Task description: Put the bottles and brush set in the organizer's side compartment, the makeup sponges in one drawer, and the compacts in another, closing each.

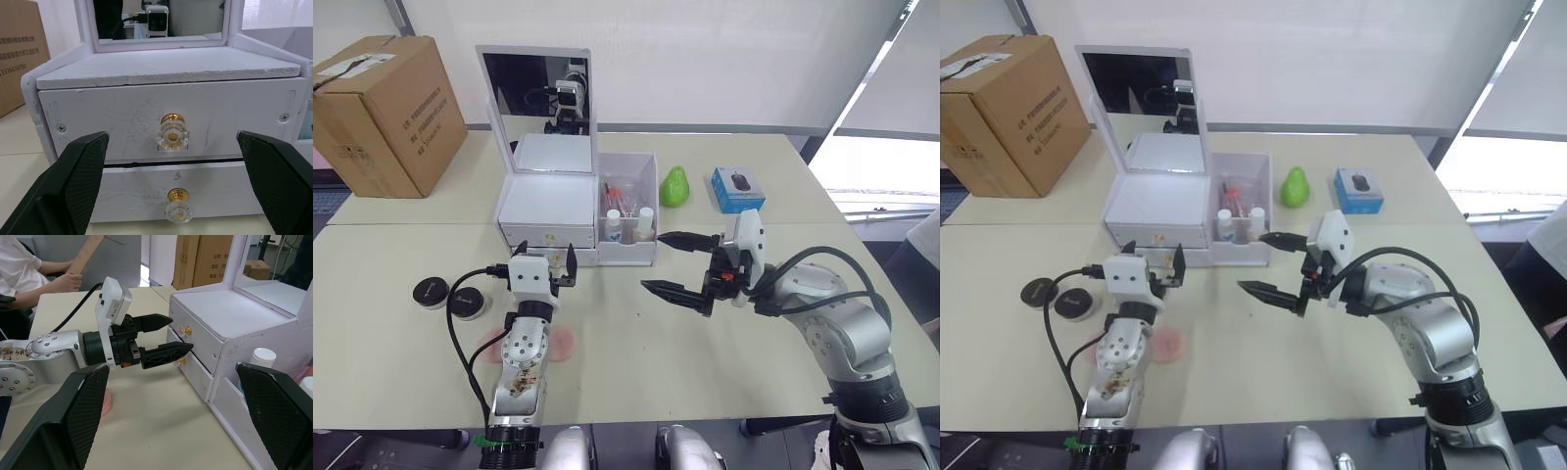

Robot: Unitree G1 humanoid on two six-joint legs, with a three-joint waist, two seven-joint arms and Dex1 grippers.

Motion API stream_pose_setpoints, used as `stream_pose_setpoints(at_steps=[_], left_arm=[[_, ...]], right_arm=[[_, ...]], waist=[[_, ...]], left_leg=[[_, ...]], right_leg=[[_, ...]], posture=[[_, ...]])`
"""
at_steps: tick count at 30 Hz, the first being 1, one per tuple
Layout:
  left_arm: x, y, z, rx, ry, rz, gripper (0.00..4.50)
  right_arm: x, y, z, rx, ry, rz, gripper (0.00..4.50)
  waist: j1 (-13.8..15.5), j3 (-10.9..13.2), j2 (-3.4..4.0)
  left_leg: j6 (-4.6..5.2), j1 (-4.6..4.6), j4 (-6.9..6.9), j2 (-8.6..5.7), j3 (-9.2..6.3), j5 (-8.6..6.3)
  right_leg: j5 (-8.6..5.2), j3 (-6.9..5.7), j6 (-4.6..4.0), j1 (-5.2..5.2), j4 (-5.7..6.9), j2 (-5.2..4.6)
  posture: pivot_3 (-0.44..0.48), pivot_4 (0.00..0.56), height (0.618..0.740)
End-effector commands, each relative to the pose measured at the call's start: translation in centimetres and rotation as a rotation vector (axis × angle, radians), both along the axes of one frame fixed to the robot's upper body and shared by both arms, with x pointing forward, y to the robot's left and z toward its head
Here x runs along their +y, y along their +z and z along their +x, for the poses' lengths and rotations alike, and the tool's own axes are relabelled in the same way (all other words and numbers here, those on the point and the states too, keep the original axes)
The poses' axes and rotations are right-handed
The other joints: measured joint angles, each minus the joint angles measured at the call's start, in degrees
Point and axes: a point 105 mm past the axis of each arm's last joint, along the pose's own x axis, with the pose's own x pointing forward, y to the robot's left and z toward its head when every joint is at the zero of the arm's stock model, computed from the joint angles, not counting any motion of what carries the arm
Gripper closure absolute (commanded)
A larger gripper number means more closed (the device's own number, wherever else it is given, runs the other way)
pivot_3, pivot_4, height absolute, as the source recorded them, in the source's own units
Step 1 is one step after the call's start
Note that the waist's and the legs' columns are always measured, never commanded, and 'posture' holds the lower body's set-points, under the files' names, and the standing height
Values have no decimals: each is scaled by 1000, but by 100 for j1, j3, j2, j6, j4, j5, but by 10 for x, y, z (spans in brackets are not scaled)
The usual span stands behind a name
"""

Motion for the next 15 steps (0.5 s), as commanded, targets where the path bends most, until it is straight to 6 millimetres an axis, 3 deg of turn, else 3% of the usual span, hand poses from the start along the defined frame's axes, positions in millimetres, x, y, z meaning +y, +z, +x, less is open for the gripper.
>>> stream_pose_setpoints(at_steps=[1, 11, 12, 15], left_arm=[[-5, 14, 0, -64, -17, -5, 608], [-5, 5, 2, -19, -20, -21, 3715], [-4, 4, 2, -15, -17, -24, 3934], [-3, 4, 2, -12, -17, -23, 3939]], right_arm=[[-3, 12, -1, -61, -11, 6, 0], [-4, 19, 0, -78, -22, 13, 0], [-5, 19, 0, -80, -25, 14, 0], [-6, 21, 1, -82, -34, 20, 0]], waist=[[-1, 0, 0], [2, -1, 2], [2, -1, 2], [3, -1, 2]], left_leg=[[0, 0, 0, 0, 0, 0], [0, 1, 0, 0, 0, 0], [0, 0, 0, 0, 0, 0], [0, 2, 0, 0, 0, 0]], right_leg=[[3, 0, -2, 0, 0, 0], [6, -1, -2, 1, 0, 0], [6, -1, -2, 1, 0, 0], [7, -1, -2, 3, 0, 0]], posture=[[0, 150, 740], [0, 150, 740], [0, 150, 740], [0, 150, 740]])
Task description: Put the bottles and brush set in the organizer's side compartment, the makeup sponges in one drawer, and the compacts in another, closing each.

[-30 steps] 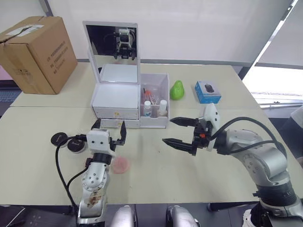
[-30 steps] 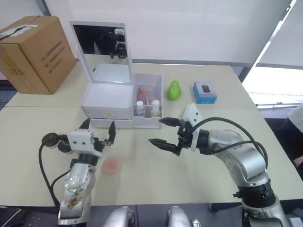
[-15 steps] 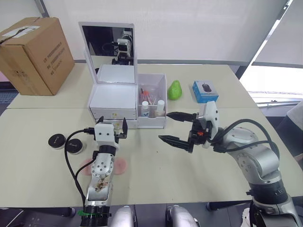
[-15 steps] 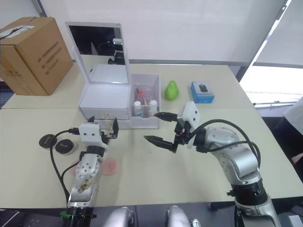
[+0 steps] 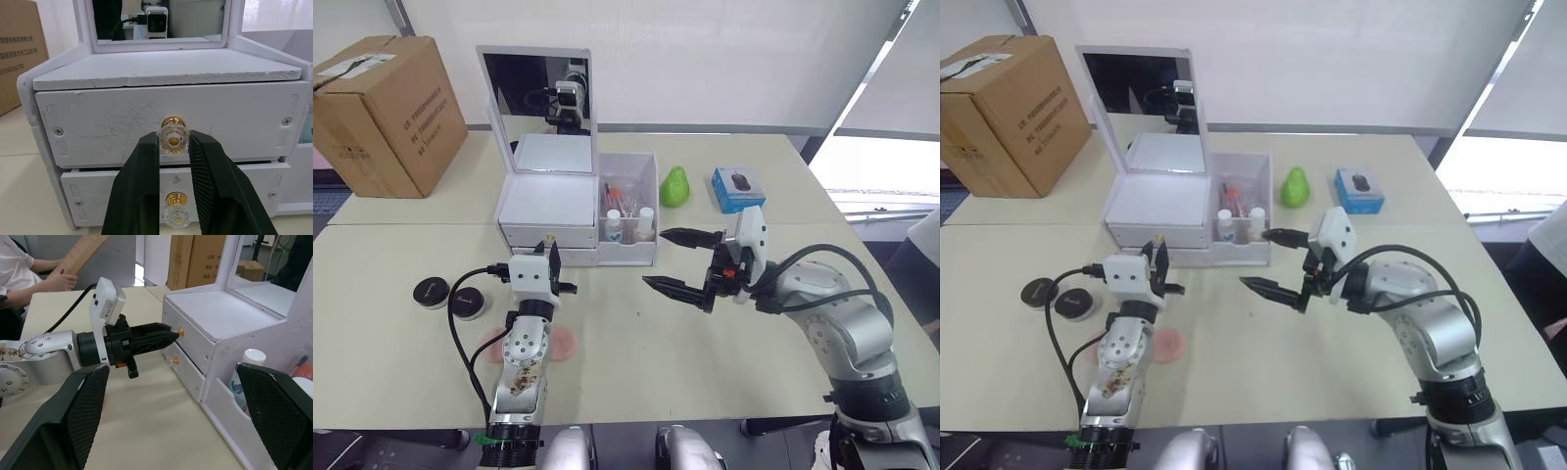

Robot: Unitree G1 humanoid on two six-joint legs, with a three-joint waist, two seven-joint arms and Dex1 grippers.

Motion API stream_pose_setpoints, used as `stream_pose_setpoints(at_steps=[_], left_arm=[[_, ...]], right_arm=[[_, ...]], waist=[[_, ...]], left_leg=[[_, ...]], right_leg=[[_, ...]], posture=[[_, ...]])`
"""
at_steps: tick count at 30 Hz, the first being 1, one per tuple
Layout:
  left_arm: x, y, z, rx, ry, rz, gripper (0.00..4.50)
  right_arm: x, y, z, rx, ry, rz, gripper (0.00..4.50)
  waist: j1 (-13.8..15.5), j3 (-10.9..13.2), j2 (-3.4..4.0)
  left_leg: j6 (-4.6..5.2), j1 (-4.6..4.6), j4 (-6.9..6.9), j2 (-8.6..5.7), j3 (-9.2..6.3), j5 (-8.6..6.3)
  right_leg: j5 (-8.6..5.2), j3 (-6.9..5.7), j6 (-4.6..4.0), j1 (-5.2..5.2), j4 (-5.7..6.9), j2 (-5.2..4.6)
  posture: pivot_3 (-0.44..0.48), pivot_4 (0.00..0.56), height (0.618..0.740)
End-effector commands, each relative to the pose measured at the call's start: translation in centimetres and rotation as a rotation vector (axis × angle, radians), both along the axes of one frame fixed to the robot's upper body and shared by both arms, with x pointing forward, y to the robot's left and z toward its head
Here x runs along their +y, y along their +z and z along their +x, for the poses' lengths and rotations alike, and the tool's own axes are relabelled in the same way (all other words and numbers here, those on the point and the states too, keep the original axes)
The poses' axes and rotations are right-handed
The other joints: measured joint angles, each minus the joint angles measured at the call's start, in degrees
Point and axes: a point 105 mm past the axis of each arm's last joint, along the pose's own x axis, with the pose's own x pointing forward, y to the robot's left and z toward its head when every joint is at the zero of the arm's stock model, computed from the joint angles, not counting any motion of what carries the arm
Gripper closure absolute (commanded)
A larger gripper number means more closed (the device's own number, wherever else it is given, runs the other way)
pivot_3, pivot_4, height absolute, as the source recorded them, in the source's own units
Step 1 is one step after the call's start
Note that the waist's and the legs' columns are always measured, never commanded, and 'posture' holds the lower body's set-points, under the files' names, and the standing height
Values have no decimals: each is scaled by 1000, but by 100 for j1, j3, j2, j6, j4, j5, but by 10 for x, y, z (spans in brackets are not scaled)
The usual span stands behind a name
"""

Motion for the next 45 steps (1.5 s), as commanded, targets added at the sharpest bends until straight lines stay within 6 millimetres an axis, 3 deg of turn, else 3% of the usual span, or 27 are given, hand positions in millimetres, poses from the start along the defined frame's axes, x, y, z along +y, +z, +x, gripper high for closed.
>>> stream_pose_setpoints(at_steps=[1, 7, 17, 45], left_arm=[[-2, 5, 0, -14, -9, -4, 3939], [-6, 5, -9, -25, -73, 15, 3939], [-5, -13, -63, 31, -158, 12, 3939], [7, -16, -82, 68, -166, 17, 3939]], right_arm=[[-5, 16, -1, -60, -14, 18, 0], [-4, 13, -1, -54, -18, 9, 0], [-7, 10, 0, -49, -29, -4, 0], [-8, 12, 0, -64, -38, -22, 0]], waist=[[0, 0, 0], [-8, -2, 4], [-23, -12, 27], [-40, -12, 32]], left_leg=[[0, 0, 0, 0, 0, 0], [0, 2, 0, 0, 0, 0], [-1, 10, -1, 10, 8, -1], [-1, 6, -4, 10, 12, -2]], right_leg=[[0, 0, 0, 0, 0, 0], [0, 0, -1, 1, 0, 0], [-22, -2, -2, 9, -3, -7], [-26, -1, -2, -10, -1, -5]], posture=[[0, 150, 740], [0, 150, 740], [0, 150, 740], [0, 150, 740]])
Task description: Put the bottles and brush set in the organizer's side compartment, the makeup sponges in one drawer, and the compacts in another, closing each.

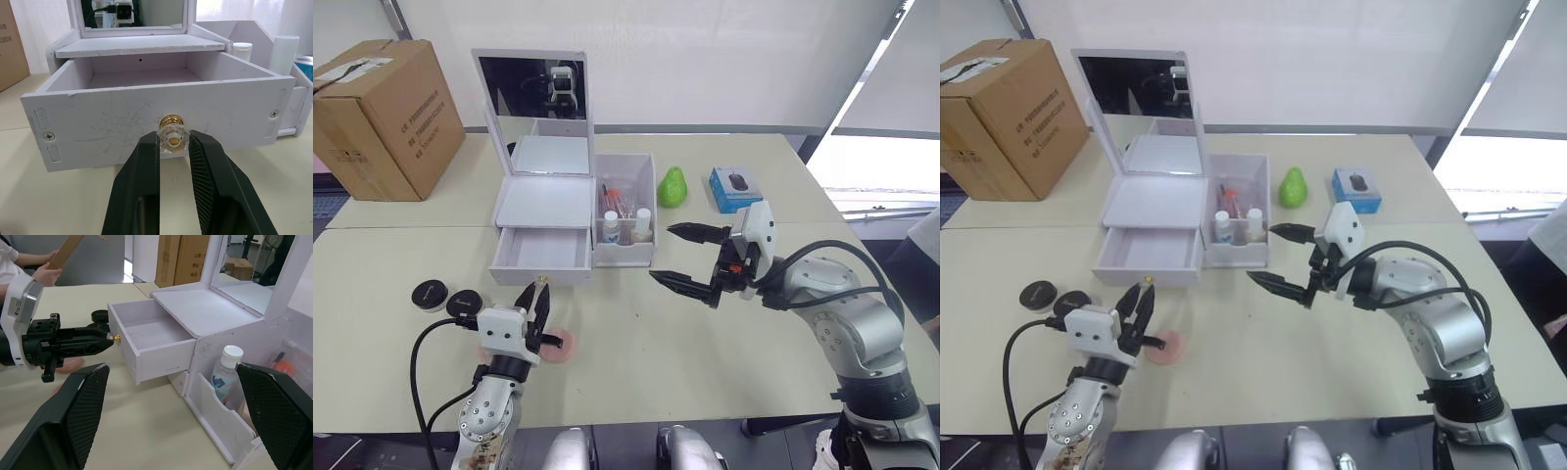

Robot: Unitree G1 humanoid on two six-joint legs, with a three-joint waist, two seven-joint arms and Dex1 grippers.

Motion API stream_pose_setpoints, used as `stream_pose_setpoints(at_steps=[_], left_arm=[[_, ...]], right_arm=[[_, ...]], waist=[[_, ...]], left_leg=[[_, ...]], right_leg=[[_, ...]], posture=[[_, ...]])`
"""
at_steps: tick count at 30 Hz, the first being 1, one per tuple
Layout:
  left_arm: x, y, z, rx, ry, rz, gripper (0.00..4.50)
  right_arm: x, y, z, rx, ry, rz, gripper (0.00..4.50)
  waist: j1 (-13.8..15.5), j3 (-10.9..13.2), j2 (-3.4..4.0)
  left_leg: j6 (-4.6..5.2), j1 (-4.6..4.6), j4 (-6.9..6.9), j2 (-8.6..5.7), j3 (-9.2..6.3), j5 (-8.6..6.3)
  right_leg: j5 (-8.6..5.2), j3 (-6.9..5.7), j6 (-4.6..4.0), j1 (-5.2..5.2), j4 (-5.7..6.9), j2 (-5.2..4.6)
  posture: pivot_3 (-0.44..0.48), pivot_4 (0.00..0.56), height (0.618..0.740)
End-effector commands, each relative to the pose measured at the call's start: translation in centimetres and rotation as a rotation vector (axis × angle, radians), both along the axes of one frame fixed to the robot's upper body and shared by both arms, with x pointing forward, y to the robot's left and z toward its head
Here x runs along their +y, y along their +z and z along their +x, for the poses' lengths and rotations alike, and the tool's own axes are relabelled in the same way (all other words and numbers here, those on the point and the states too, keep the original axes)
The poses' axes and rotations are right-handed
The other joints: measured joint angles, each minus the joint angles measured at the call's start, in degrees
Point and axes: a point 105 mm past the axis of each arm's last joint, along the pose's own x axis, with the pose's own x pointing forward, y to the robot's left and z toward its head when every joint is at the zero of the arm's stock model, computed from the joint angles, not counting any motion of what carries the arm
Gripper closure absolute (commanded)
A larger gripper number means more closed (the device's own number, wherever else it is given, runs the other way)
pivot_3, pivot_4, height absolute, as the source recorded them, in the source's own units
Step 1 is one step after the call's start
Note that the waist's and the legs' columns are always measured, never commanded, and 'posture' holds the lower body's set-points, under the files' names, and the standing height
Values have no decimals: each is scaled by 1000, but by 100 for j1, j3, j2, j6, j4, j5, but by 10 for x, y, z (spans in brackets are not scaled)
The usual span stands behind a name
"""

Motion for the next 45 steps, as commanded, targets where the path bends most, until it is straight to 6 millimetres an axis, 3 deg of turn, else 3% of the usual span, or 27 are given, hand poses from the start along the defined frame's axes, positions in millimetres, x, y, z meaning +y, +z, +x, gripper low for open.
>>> stream_pose_setpoints(at_steps=[1, 4, 5, 11, 15, 16, 19, 21, 28, 31, 34, 37, 45], left_arm=[[-5, 2, -2, 0, -30, -4, 3939], [-4, 3, -2, -2, -28, -2, 3939], [-4, 4, -1, -3, -26, -2, 3190], [1, 9, -4, -7, -21, -19, 1425], [11, 13, -13, 2, -42, -23, 121], [18, 14, -18, 9, -60, -8, 30], [45, 14, -27, 60, -115, 28, 30], [88, 18, -29, 122, -117, 63, 30], [210, 36, -34, 332, -73, 201, 30], [249, 46, -36, 369, -24, 210, 30], [268, 48, -39, 404, -16, 213, 30], [272, 53, -36, 411, -14, 246, 30], [274, 52, -33, 426, -26, 251, 30]], right_arm=[[0, 10, -3, -52, 0, 1, 0], [0, 10, -3, -52, -3, -1, 0], [-1, 10, -3, -52, -4, 0, 0], [-3, 10, -2, -51, -12, 3, 0], [-19, 8, 0, -47, -53, -15, 0], [-27, 7, 0, -43, -74, -20, 0], [-51, 2, -1, -28, -141, -48, 0], [-76, -6, -3, -10, -219, -69, 0], [-142, -29, -16, 39, -418, -109, 0], [-160, -44, -29, 104, -458, -117, 0], [-175, -59, -43, 177, -496, -129, 0], [-187, -68, -51, 204, -546, -119, 0], [-187, -78, -59, 227, -569, -91, 0]], waist=[[-1, 0, 0], [-1, 0, 0], [-1, 0, 0], [-16, 1, -1], [-13, 1, -1], [-12, 1, -1], [-13, 3, 1], [-3, 11, 6], [-3, 33, 36], [-12, 32, 33], [-14, 31, 30], [-21, 31, 30], [-22, 31, 22]], left_leg=[[0, 0, 0, 0, 0, 0], [0, 0, 0, 0, 0, 0], [0, 0, 0, 0, 0, 0], [0, -6, -1, 1, 0, 0], [0, -7, -1, 1, 0, 0], [0, -8, -1, 2, 0, 0], [-1, -6, -1, 4, 3, -1], [-1, 0, -5, 9, 3, -1], [-3, 8, -9, 11, 4, -3], [-4, 8, -9, 15, 8, -3], [-24, 10, -12, 20, 19, -15], [-50, 11, -27, 27, 37, -30], [-54, 15, -70, 22, 66, -32]], right_leg=[[0, 0, 0, 0, 0, 0], [0, 0, 0, 0, 0, 0], [0, 0, 0, 0, 0, 0], [0, -1, -1, -8, 1, 1], [0, 0, -1, -8, 1, 0], [-1, -1, -2, -11, 1, 0], [-6, 0, -10, -15, 1, -1], [-9, -8, -14, -31, 0, -1], [-21, -24, -28, -31, 1, -3], [-23, -25, -28, -33, 0, -3], [-23, -24, -28, -34, -1, -9], [-23, -25, -27, -40, -1, -26], [-23, -83, -26, -44, 2, -86]], posture=[[0, 150, 740], [0, 150, 740], [0, 150, 740], [0, 150, 740], [0, 150, 740], [0, 150, 740], [0, 150, 740], [0, 150, 740], [0, 150, 740], [0, 150, 740], [0, 150, 740], [0, 150, 740], [0, 150, 740]])
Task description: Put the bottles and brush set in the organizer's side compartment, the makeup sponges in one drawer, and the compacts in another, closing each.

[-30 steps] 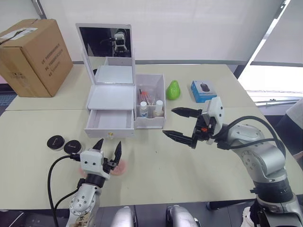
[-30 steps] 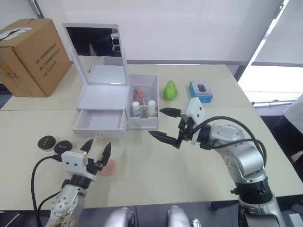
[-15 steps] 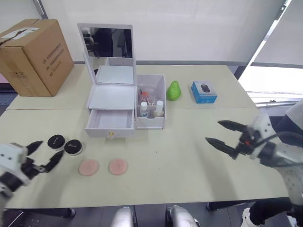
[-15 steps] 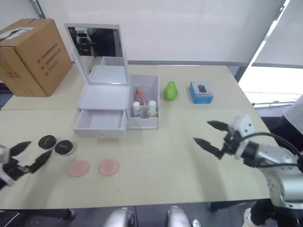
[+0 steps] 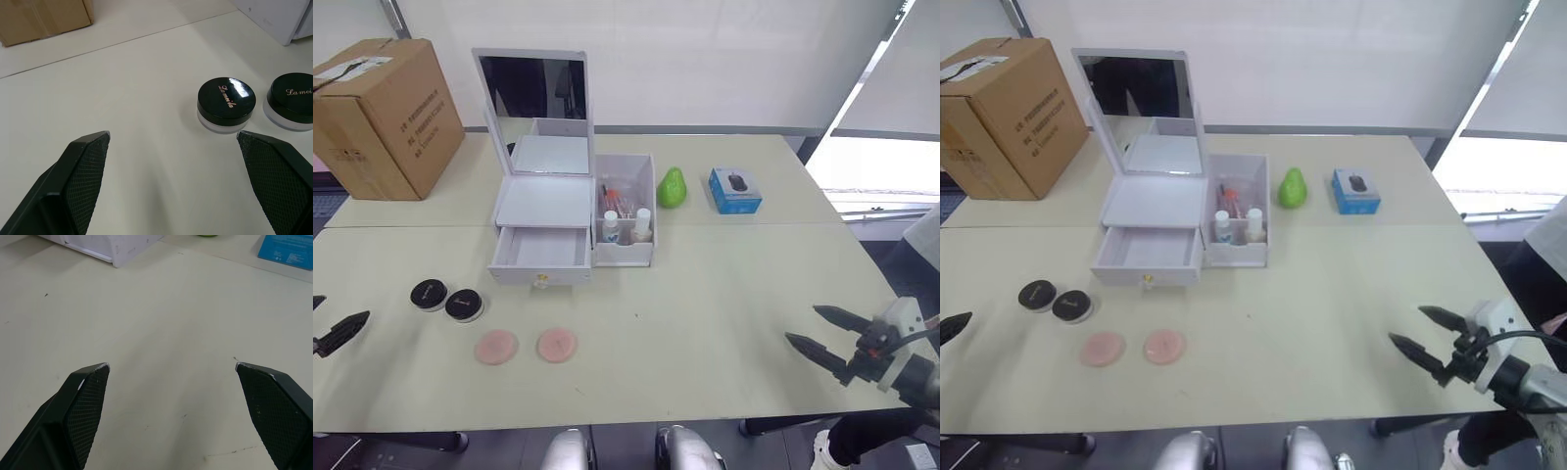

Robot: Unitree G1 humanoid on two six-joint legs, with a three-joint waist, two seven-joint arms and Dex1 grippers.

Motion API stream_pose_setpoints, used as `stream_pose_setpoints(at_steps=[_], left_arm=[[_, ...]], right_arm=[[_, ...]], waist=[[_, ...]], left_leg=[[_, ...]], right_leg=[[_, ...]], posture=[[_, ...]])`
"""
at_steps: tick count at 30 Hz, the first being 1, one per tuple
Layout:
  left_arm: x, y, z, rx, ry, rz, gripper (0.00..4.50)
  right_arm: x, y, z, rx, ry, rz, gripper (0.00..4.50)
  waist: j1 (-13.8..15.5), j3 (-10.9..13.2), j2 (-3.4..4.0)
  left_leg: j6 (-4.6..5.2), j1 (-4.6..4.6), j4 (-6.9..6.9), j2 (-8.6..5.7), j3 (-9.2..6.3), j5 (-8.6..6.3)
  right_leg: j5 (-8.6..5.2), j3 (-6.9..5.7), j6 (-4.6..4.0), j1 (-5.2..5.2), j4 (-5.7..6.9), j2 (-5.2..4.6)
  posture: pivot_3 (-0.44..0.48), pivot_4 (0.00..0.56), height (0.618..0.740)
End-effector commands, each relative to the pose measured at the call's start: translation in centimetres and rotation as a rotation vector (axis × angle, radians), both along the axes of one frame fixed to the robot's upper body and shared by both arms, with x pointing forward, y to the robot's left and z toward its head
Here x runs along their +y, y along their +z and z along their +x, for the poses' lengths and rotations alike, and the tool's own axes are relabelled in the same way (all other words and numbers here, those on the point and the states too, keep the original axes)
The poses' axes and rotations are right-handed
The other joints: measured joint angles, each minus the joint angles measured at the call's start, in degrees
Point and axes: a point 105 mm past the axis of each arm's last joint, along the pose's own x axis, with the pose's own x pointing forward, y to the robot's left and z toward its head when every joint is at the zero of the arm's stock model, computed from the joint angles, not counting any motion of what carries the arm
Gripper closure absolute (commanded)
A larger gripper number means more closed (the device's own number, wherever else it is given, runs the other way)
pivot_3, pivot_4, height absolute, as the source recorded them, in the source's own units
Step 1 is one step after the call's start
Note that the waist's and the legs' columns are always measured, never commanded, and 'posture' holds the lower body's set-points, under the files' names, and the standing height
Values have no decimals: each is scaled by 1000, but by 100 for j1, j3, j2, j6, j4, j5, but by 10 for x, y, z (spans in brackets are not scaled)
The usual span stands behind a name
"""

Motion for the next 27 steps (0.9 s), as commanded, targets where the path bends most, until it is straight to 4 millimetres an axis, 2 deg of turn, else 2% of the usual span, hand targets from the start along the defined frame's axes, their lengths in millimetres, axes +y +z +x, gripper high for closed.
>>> stream_pose_setpoints(at_steps=[1, 4, 7, 11, 16, 20, 22, 25, 27], left_arm=[[0, 10, 2, -1, -21, 38, 30], [-9, 0, 0, 16, -41, 14, 30], [-26, -7, -2, 10, -75, -20, 30], [-63, -19, -10, -27, -109, -85, 30], [-99, -27, -22, -55, -121, -140, 30], [-150, -32, -30, -59, -202, -197, 30], [-185, -36, -35, -43, -266, -242, 30], [-227, -41, -43, -8, -358, -291, 30], [-247, -47, -46, 19, -403, -297, 30]], right_arm=[[0, 15, 2, -69, 0, -19, 0], [8, 21, 5, -83, 29, -11, 0], [25, 33, 12, -113, 91, 11, 0], [67, 57, 27, -179, 237, 36, 0], [107, 79, 38, -229, 382, 68, 0], [139, 94, 46, -268, 504, 106, 0], [152, 100, 51, -288, 555, 116, 0], [166, 102, 53, -293, 622, 125, 0], [176, 102, 49, -283, 678, 128, 0]], waist=[[1, 0, -1], [-1, 0, -1], [-8, 0, 4], [-25, -2, -2], [8, -1, -12], [41, 1, -20], [49, 2, -22], [64, 0, -26], [66, 0, -24]], left_leg=[[0, 0, 1, 0, 0, 0], [0, 0, 2, 1, 0, 0], [0, 0, 1, 4, -1, 0], [2, 0, 4, 9, -3, 2], [7, 2, 12, 6, -8, 4], [7, -5, 17, -1, -8, 4], [8, -9, 24, -7, -10, 5], [36, -12, 36, -7, -18, 21], [45, -13, 40, -7, -24, 27]], right_leg=[[0, -9, 0, 1, 0, -2], [0, -40, 0, 6, -2, -14], [0, -47, 0, 8, -1, -21], [1, -53, 0, 16, 2, -20], [2, -57, -1, 13, 1, -9], [1, -57, -1, 15, -1, -15], [2, -53, 0, 19, 0, -19], [2, -53, 0, 24, 1, -13], [2, -52, 0, 26, 2, -6]], posture=[[0, 150, 740], [0, 150, 740], [0, 150, 740], [0, 150, 740], [0, 150, 740], [0, 150, 740], [0, 150, 740], [0, 150, 740], [0, 150, 740]])
